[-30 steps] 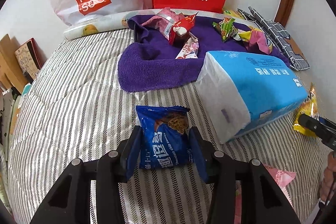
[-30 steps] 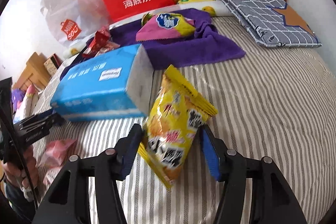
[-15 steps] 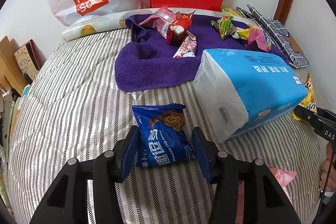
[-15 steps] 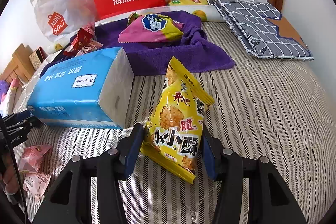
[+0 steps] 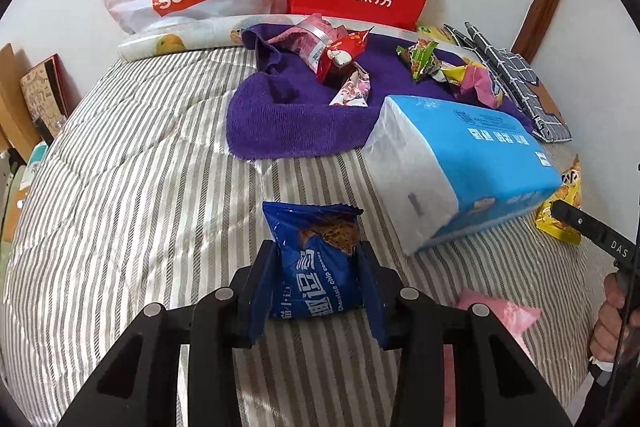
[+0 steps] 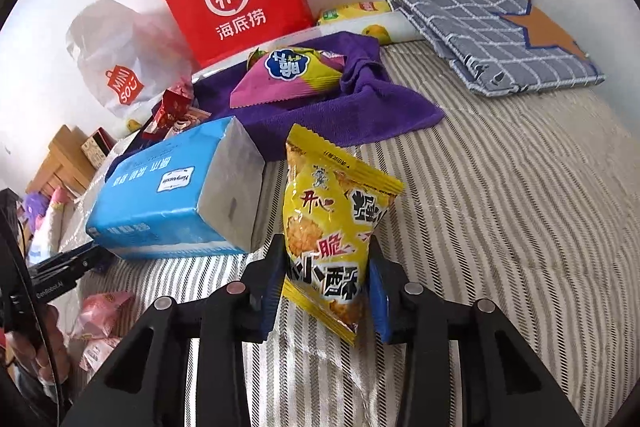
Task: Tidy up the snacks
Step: 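Lift and carry the blue packet and yellow bag over the purple towel with both tools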
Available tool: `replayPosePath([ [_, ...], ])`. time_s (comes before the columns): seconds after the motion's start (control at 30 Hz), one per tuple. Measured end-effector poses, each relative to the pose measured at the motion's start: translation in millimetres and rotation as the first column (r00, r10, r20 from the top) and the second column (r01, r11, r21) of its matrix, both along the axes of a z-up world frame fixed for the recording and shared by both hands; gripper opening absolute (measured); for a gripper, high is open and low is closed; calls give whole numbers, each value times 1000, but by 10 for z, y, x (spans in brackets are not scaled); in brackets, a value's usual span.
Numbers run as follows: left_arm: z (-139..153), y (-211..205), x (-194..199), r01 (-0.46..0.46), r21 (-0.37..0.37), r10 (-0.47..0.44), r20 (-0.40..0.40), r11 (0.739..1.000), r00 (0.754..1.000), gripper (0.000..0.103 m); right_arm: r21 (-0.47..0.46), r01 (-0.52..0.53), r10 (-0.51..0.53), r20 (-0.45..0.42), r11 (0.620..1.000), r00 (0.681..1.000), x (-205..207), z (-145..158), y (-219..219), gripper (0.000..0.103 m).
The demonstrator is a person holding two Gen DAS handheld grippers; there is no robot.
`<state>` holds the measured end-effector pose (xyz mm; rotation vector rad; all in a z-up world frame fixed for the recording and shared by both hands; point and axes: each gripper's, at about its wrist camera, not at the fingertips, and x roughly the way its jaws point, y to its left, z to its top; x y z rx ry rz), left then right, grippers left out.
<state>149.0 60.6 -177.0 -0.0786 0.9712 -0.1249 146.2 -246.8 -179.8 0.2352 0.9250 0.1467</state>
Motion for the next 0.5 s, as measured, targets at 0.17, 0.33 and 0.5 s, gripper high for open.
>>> replayPosePath([
  [0.17, 47, 28, -82, -9, -18, 9, -2, 1000, 1000, 38, 15, -4, 4, 12, 1000, 1000, -95, 102, -20, 36],
  [0.33, 198, 31, -143, -5, -41, 6, 25, 999, 1000, 38, 9, -14, 14, 31, 1000, 999, -166, 241, -2, 36],
  [0.5, 391, 13, -162, 13, -67, -9, 55, 998, 998, 38, 6, -29, 28, 74, 1000, 997, -187, 478, 41, 36],
])
